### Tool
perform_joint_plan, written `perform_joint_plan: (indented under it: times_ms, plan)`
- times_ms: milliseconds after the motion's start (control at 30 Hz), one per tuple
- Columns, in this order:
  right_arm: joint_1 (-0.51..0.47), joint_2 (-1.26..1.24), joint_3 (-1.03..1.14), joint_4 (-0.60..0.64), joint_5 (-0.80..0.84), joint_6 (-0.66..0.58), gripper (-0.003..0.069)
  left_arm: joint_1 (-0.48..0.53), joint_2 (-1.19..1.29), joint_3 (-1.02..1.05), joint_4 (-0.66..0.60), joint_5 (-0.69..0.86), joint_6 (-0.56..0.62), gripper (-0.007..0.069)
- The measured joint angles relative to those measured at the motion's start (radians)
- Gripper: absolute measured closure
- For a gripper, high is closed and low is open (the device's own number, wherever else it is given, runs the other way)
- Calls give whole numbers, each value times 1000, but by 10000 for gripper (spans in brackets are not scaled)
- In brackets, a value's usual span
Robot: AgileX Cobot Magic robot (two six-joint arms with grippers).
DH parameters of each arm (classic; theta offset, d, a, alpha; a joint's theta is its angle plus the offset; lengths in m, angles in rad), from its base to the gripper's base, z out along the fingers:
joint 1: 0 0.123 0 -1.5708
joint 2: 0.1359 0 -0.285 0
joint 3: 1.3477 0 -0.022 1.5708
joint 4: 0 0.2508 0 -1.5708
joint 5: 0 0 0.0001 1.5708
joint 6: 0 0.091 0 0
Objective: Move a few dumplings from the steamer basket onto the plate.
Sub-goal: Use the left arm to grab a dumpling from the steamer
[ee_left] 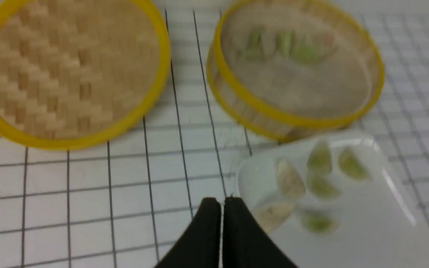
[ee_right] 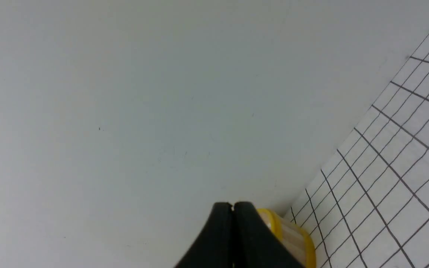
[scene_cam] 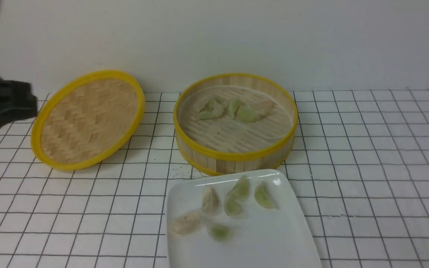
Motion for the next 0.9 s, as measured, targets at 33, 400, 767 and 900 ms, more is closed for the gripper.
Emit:
perform_joint_plan:
  times_ms: [33,400,767,900]
  plan:
    - [0,0,-4,-1,29,-9,673,-9,87,-56,-2,40,51,631]
    - [0,590,-642,-422,933,-177,672,-217,710,-684,96,212,169,631]
    - [0,1033,-1018,-661,1200,-183,670,-273,1167,-1189,126,216,188,629]
    - [0,1034,-1020,-661,1215,-183,670,-273,1260,-1274,132,221,209,606]
